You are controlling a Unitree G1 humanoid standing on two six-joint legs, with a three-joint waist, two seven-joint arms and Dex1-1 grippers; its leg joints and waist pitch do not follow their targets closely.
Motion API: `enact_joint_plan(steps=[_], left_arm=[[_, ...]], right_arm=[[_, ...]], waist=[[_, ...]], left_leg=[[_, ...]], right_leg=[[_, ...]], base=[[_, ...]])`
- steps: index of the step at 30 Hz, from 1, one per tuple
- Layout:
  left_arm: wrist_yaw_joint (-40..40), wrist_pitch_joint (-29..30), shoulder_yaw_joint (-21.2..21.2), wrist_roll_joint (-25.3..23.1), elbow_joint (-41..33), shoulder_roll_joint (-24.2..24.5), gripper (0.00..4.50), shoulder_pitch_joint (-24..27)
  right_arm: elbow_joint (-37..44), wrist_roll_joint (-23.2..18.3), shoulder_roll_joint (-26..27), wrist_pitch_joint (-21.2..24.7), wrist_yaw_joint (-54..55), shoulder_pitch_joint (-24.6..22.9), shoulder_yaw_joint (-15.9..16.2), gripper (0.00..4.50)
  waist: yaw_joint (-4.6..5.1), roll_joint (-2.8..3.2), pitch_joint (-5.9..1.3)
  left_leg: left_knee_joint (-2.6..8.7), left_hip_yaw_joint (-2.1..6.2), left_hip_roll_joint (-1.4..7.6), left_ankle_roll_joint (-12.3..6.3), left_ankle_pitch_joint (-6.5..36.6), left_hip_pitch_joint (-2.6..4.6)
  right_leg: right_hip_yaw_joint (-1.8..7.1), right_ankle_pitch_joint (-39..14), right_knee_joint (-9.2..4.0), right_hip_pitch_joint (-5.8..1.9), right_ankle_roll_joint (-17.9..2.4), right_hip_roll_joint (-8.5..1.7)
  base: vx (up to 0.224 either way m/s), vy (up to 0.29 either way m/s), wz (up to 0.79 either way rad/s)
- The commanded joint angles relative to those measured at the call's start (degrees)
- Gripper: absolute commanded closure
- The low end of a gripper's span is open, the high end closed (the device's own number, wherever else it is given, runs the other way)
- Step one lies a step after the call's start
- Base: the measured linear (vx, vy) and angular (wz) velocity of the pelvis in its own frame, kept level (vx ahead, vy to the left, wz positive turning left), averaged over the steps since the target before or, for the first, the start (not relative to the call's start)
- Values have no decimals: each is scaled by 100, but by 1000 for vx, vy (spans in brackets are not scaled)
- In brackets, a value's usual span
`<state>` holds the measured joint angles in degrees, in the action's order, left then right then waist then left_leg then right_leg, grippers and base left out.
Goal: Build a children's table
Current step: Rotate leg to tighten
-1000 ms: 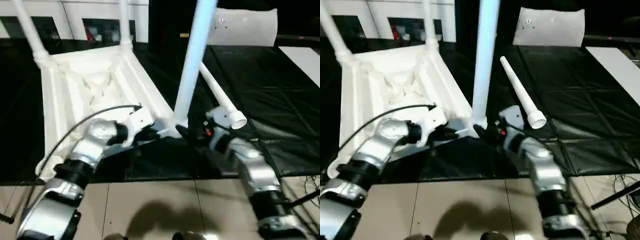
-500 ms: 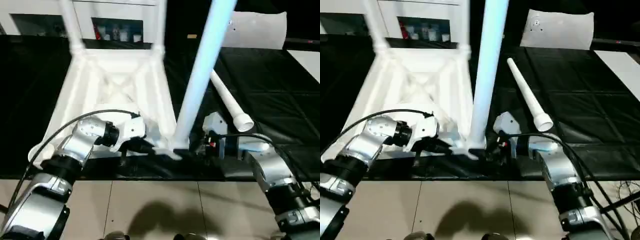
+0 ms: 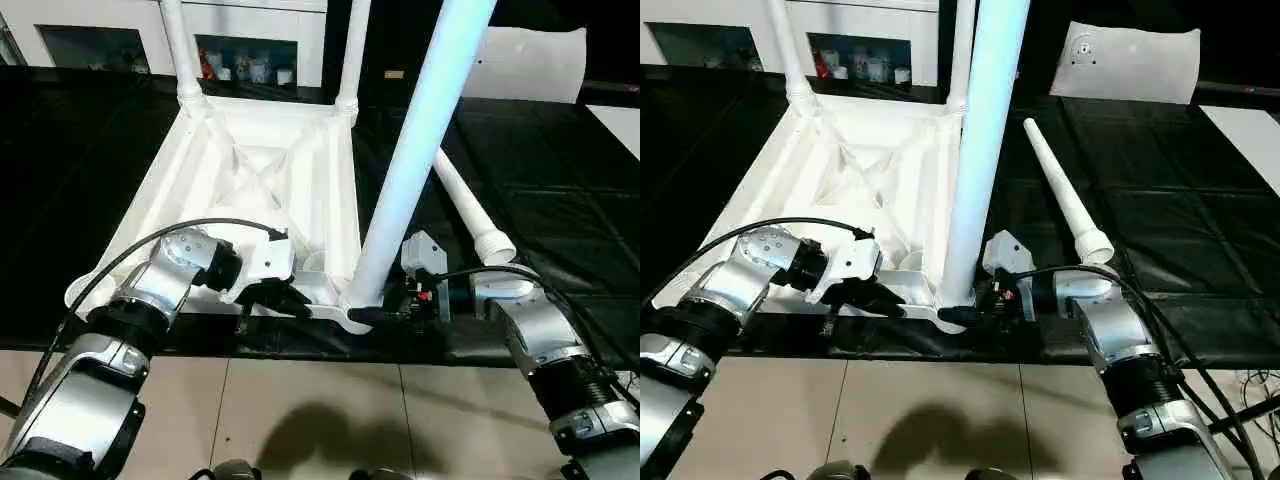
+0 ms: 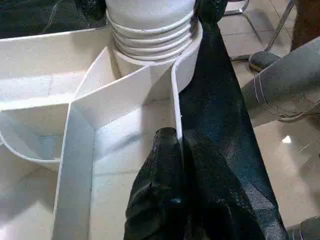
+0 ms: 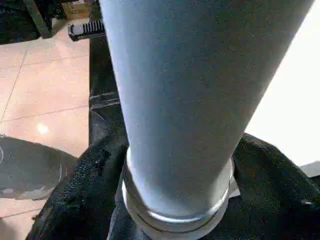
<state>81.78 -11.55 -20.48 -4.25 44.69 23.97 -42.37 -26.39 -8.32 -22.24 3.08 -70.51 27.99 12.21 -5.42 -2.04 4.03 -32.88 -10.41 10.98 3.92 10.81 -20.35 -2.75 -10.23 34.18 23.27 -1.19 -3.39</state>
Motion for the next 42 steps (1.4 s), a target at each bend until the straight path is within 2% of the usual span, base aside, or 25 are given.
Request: enact_joint_plan(steps=[1,5,12,13,15,17,18,19,20,22,24,25,26,29,30,31,35,36,37,40,41,42], left_arm=[[338,-151,-376,-261,89,-54,450,-30],[352,-203,-376,-280,173,-49,450,-57],[161,-106,-336,-309,258,-68,450,-79],[-157,248,-178,-199,189,-210,450,-70],[-400,533,-31,-75,118,-343,450,-56],[-839,1025,156,73,-132,-571,450,25],[-1251,1376,272,134,-359,-768,450,106],[-1612,1666,363,179,-538,-963,450,169],[-1889,1815,421,176,-579,-1099,450,172],[-2275,2037,499,169,-639,-1300,450,174],[-2496,2237,540,165,-715,-1461,450,182],[-2889,2415,616,116,-737,-1672,450,153],[-3189,2551,667,59,-740,-1830,450,123],[-3701,2720,745,-45,-774,-2028,450,92],[-3875,2858,746,-91,-881,-2090,450,111],[-3990,2891,747,-125,-913,-2122,450,110],[-4055,2872,703,-224,-942,-2094,450,104],[-3976,2850,672,-256,-950,-2022,450,122],[-3915,2829,659,-283,-963,-1969,450,147],[-3672,2721,596,-331,-1019,-1769,450,245],[-3504,2684,562,-328,-1071,-1621,450,317],[-3504,2684,562,-328,-1071,-1621,450,317]], right_arm=[[-71,81,-68,-73,-102,102,100,141],[-111,75,-55,-75,-151,119,107,170],[-123,-2,38,0,-160,75,131,178],[-31,-86,171,193,48,-3,72,178],[50,-156,298,366,250,-67,10,178],[113,-143,590,573,831,-163,-91,179],[111,-11,811,641,1315,-219,-99,180],[87,108,1037,750,1791,-246,-114,180],[64,73,1230,899,2090,-240,-193,180],[29,8,1525,1085,2521,-223,-314,180],[-8,-13,1765,1133,2864,-199,-397,180],[-64,-29,2072,1228,3308,-149,-502,180],[-115,-7,2312,1293,3697,-98,-586,180],[-202,96,2670,1401,4378,6,-725,182],[-210,147,2809,1440,4635,44,-790,182],[-237,168,2897,1421,4783,87,-826,182],[-220,155,3042,1288,4925,155,-908,182],[-168,157,3027,1223,4872,134,-911,150],[-138,171,3008,1200,4872,114,-921,132],[-51,173,2881,1137,4796,38,-952,116],[34,166,2739,1057,4664,-29,-956,87],[34,166,2739,1057,4664,-29,-956,87]], waist=[[24,-4,-371],[11,-6,-369],[11,7,-356],[17,19,-351],[13,11,-337],[24,13,-305],[56,17,-282],[91,6,-265],[105,1,-268],[197,-10,-246],[255,-15,-251],[273,-18,-268],[302,-9,-259],[344,-3,-254],[337,-2,-266],[345,25,-273],[354,29,-303],[351,22,-332],[344,29,-331],[336,25,-352],[337,23,-356],[339,25,-354]], left_leg=[[315,19,252,-446,623,46],[315,24,260,-451,609,38],[321,25,263,-403,723,48],[324,23,264,-391,720,46],[331,24,269,-360,787,53],[357,34,271,-262,979,58],[384,56,270,-143,1157,60],[409,84,255,-49,1370,66],[412,87,256,1,1398,72],[421,110,219,23,1546,61],[412,117,200,-21,1561,48],[411,117,212,-48,1495,46],[415,106,208,-57,1468,57],[427,119,195,-62,1419,31],[420,111,200,-79,1429,54],[426,114,206,-79,1412,47],[413,93,202,-128,1140,18],[394,81,197,-177,1026,16],[389,77,199,-218,927,14],[376,68,189,-310,719,-2],[377,70,196,-331,696,-4],[378,71,200,-340,703,-10]], right_leg=[[252,-427,-263,-319,-1522,-454],[253,-407,-258,-324,-1517,-463],[255,-530,-275,-313,-1521,-463],[257,-518,-268,-313,-1530,-460],[256,-671,-291,-305,-1536,-466],[262,-1107,-345,-295,-1439,-482],[266,-1465,-370,-280,-1364,-495],[259,-2018,-437,-275,-1211,-512],[264,-2178,-446,-273,-1139,-512],[258,-2730,-527,-240,-890,-493],[256,-2876,-563,-235,-799,-494],[263,-2789,-556,-233,-789,-495],[267,-2725,-566,-195,-811,-477],[260,-2743,-576,-210,-773,-475],[263,-2672,-574,-197,-753,-465],[268,-2490,-552,-199,-806,-460],[276,-1605,-470,-242,-995,-437],[278,-1334,-443,-267,-1061,-442],[279,-1134,-425,-274,-1124,-445],[278,-769,-383,-315,-1232,-446],[277,-744,-379,-323,-1249,-452],[277,-753,-377,-328,-1256,-456]], base=[[0,0,0],[0,0,0],[0,0,0],[0,0,0],[0,0,0],[0,0,0],[0,0,0],[0,0,0],[0,0,0],[0,0,0],[0,0,0],[0,0,0],[0,0,0],[0,0,0],[0,0,0],[0,0,0],[0,0,0],[0,0,0],[0,0,0],[0,0,0],[0,0,0],[0,0,0]])
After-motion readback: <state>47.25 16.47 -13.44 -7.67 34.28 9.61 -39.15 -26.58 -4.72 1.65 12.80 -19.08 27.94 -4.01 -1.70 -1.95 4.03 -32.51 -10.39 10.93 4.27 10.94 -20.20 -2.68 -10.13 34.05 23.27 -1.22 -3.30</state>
